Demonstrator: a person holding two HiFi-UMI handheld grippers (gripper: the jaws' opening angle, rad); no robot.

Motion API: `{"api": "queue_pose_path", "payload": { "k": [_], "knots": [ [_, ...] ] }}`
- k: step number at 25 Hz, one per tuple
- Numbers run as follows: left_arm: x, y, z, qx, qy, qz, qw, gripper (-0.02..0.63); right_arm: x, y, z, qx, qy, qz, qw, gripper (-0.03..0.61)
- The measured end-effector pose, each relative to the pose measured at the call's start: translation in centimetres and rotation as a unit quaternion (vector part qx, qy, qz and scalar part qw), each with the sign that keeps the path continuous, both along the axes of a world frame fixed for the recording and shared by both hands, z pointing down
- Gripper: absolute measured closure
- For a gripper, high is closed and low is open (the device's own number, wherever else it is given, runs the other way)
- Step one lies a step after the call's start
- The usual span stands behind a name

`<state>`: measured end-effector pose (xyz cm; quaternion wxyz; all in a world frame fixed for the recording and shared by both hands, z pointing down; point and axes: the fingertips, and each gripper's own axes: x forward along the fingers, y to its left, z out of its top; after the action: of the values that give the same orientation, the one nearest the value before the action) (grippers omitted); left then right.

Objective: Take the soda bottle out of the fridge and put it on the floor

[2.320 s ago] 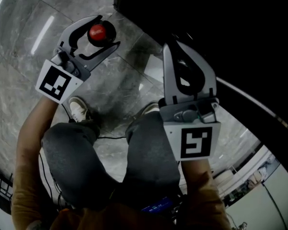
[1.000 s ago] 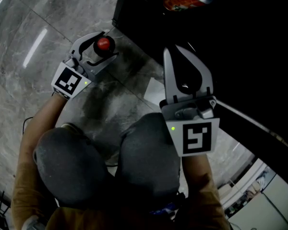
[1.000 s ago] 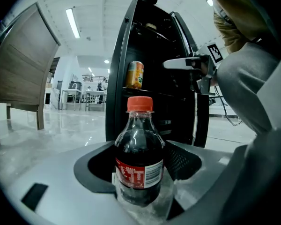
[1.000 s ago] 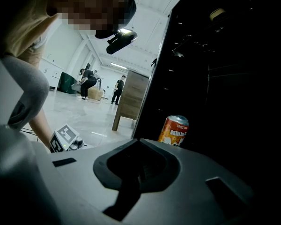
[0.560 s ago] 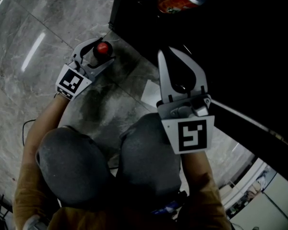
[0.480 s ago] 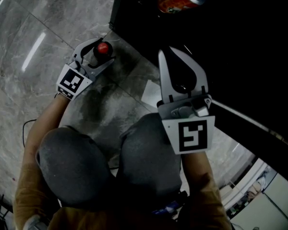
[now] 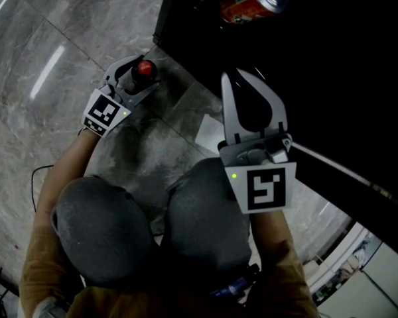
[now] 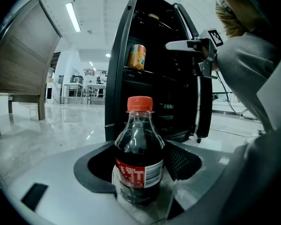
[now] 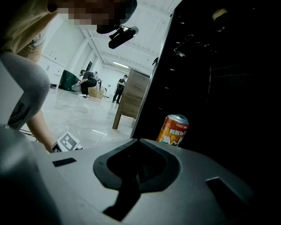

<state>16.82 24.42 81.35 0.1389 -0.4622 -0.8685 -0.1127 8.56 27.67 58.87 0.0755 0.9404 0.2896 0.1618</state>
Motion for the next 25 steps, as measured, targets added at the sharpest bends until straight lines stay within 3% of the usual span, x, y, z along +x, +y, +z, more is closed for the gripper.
{"api": "queue_pose_path", "payload": {
  "k": [16,25],
  "knots": [
    [0.0,-1.3,1.0,-0.015,0.007,0.001,0.9999,0.31,0.0,-0.3,-1.0,-0.012,0.019,-0.003,1.0,0.575],
    [-0.3,-1.7,1.6,0.003,-0.001,0.018,0.9998,0.308,-0.3,-0.8,-1.8,-0.022,0.025,-0.004,0.999,0.575]
  ]
}}
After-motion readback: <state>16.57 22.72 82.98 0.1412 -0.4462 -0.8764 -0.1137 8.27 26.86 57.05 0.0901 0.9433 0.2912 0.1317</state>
